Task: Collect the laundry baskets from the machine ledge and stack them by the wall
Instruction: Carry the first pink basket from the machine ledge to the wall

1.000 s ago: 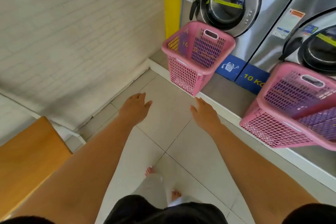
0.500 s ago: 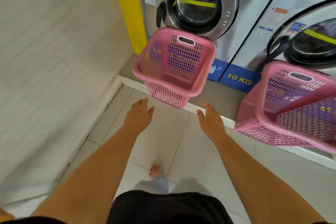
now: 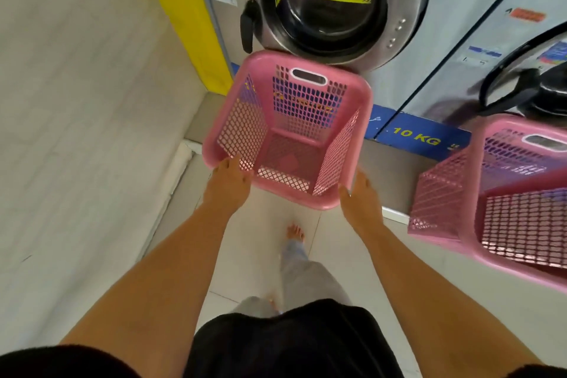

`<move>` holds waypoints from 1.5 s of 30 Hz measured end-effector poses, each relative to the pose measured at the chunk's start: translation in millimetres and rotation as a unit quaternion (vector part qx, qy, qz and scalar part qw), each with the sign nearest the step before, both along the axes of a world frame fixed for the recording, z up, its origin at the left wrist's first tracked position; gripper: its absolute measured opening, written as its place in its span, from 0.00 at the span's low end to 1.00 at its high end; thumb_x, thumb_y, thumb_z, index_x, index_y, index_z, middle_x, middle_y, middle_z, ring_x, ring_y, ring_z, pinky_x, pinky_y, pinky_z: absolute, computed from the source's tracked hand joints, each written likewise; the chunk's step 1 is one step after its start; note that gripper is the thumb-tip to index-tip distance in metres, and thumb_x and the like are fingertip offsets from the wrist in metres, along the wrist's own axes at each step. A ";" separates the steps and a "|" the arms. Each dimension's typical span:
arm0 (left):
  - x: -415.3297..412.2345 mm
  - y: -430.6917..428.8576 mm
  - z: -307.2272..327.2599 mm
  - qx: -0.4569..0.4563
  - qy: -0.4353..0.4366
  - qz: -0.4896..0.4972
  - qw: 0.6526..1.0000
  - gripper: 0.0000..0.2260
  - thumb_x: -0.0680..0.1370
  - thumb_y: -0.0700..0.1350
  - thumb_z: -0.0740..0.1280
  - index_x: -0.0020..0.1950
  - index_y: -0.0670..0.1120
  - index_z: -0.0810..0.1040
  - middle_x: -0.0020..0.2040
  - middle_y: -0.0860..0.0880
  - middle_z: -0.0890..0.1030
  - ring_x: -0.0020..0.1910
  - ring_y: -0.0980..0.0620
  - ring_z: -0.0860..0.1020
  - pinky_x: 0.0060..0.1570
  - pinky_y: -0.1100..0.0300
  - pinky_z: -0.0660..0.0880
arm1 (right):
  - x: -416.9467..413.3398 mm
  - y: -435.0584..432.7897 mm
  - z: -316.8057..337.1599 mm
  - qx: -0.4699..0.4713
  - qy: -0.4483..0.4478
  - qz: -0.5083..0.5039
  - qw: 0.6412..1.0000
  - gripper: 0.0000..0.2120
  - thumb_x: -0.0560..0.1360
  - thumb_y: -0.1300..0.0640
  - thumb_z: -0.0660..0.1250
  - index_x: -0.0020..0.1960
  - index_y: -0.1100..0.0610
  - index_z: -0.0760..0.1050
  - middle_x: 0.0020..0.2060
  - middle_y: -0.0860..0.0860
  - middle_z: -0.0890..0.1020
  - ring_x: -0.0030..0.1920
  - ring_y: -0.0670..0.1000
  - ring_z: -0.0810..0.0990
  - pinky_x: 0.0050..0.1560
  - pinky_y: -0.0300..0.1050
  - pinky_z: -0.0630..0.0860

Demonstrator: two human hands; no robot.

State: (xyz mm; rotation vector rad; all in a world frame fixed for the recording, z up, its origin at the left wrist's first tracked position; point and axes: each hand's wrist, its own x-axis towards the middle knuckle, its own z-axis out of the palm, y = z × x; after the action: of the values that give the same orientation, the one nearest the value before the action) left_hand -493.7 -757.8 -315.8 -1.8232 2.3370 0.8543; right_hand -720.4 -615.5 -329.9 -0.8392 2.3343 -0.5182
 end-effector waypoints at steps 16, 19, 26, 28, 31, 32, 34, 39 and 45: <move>-37.2 -143.9 -77.7 -0.014 -0.085 0.039 0.996 0.29 0.79 0.50 0.60 0.76 0.42 0.55 0.76 0.38 0.59 0.74 0.37 0.59 0.72 0.42 0.59 | -54.4 -100.4 -71.0 0.040 0.006 -0.047 0.998 0.38 0.77 0.56 0.63 0.79 0.55 0.45 0.76 0.62 0.58 0.69 0.67 0.67 0.64 0.64 0.70; -32.1 -168.5 -94.3 -0.002 -0.086 0.041 0.995 0.30 0.79 0.50 0.60 0.78 0.44 0.52 0.77 0.37 0.57 0.75 0.36 0.57 0.73 0.42 0.57 | -56.4 -106.6 -86.5 0.042 0.016 -0.062 0.997 0.39 0.77 0.56 0.64 0.79 0.50 0.42 0.77 0.62 0.54 0.70 0.66 0.66 0.63 0.63 0.71; -28.6 -205.6 -118.2 0.006 -0.042 0.043 0.998 0.33 0.79 0.45 0.60 0.78 0.58 0.45 0.67 0.34 0.70 0.58 0.30 0.74 0.54 0.39 0.72 | -50.0 -105.5 -115.6 0.014 0.071 -0.105 0.992 0.42 0.75 0.61 0.62 0.78 0.40 0.41 0.63 0.58 0.70 0.45 0.64 0.79 0.38 0.50 0.71; -27.3 -212.4 -123.8 0.004 -0.030 0.041 0.999 0.34 0.79 0.44 0.61 0.78 0.58 0.45 0.67 0.35 0.71 0.57 0.30 0.76 0.52 0.39 0.73 | -49.1 -105.3 -119.5 0.012 0.084 -0.111 0.990 0.42 0.75 0.63 0.62 0.78 0.39 0.41 0.60 0.58 0.71 0.42 0.62 0.79 0.38 0.50 0.72; -26.8 -213.2 -126.5 -0.005 -0.021 0.044 0.999 0.35 0.78 0.43 0.60 0.77 0.60 0.44 0.71 0.39 0.68 0.58 0.30 0.76 0.53 0.38 0.73 | -48.7 -106.9 -117.5 0.015 0.093 -0.115 0.989 0.42 0.76 0.63 0.61 0.78 0.40 0.41 0.60 0.57 0.71 0.42 0.62 0.79 0.40 0.54 0.76; -26.1 -211.4 -125.4 -0.005 -0.023 0.046 0.999 0.35 0.78 0.44 0.60 0.77 0.62 0.43 0.72 0.41 0.67 0.57 0.30 0.76 0.53 0.38 0.73 | -48.1 -106.9 -115.4 0.014 0.094 -0.115 0.989 0.41 0.76 0.64 0.60 0.78 0.40 0.42 0.59 0.57 0.71 0.42 0.62 0.79 0.41 0.55 0.76; -22.6 -205.3 -121.4 0.000 -0.025 0.049 0.998 0.34 0.78 0.45 0.58 0.75 0.65 0.41 0.72 0.41 0.67 0.56 0.30 0.76 0.53 0.38 0.73 | -46.3 -105.3 -109.7 0.009 0.096 -0.113 0.989 0.40 0.76 0.64 0.59 0.78 0.40 0.42 0.58 0.57 0.72 0.42 0.63 0.79 0.42 0.57 0.77; -7.6 -184.1 -107.7 0.000 -0.028 0.057 0.998 0.32 0.79 0.46 0.57 0.75 0.65 0.41 0.69 0.40 0.70 0.54 0.31 0.76 0.51 0.38 0.73 | -38.7 -94.7 -89.3 0.030 0.099 -0.097 0.990 0.40 0.76 0.64 0.59 0.78 0.40 0.42 0.59 0.58 0.72 0.43 0.64 0.79 0.42 0.58 0.77; 21.7 -150.0 -83.9 0.007 -0.016 0.084 0.996 0.31 0.80 0.46 0.57 0.77 0.62 0.44 0.66 0.40 0.71 0.51 0.35 0.78 0.42 0.47 0.73 | -18.8 -74.8 -56.4 0.032 0.102 -0.068 0.992 0.40 0.76 0.65 0.59 0.78 0.41 0.43 0.61 0.59 0.72 0.42 0.64 0.80 0.41 0.57 0.78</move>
State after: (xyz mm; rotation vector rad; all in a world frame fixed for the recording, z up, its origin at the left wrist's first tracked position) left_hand -472.1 -907.8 -399.7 -2.0336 2.1781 0.8489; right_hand -739.2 -690.3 -386.3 -0.7369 2.5945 -0.4294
